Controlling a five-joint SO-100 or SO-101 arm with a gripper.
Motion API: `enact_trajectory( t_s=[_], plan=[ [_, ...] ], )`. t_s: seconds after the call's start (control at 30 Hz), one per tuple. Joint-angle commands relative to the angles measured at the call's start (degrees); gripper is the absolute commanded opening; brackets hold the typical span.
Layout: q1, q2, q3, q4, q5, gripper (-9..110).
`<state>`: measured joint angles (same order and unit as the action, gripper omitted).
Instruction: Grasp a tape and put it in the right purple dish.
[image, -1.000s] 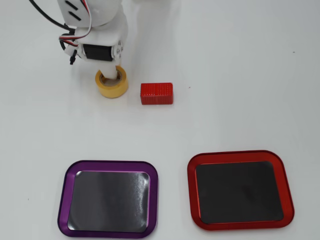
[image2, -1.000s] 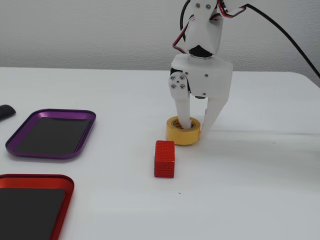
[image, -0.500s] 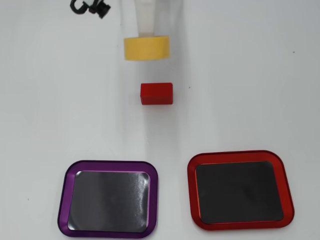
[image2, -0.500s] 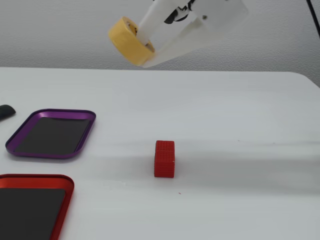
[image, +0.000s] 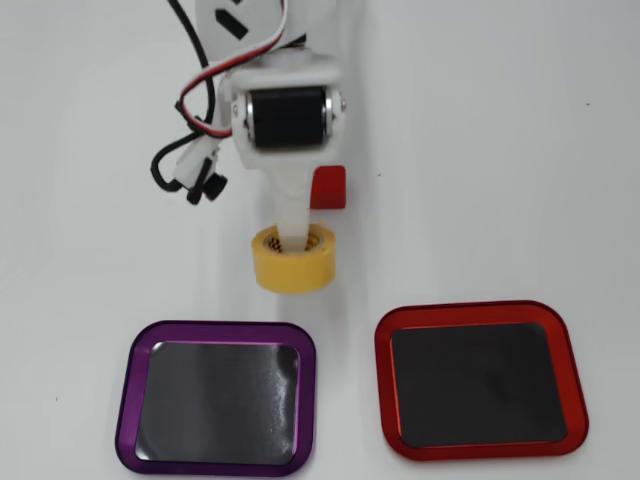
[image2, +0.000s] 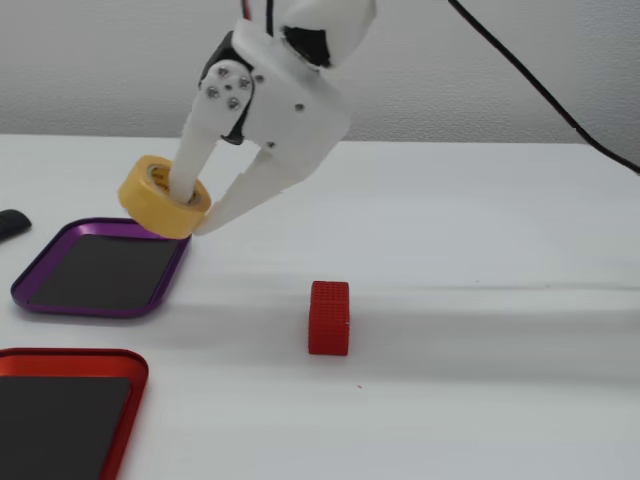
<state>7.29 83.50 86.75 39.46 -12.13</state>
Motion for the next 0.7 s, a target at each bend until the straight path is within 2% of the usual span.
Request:
enact_trajectory(
  t_s=[0.0, 0.33, 0.67],
  plan=[
    [1.7, -4.9, -13.4, 5.3, 3.5, 0],
    [4.1, -20.6, -34.2, 17.8, 4.7, 0],
    [4.1, -26.2, -43.9, 27.9, 4.7, 10]
  ],
)
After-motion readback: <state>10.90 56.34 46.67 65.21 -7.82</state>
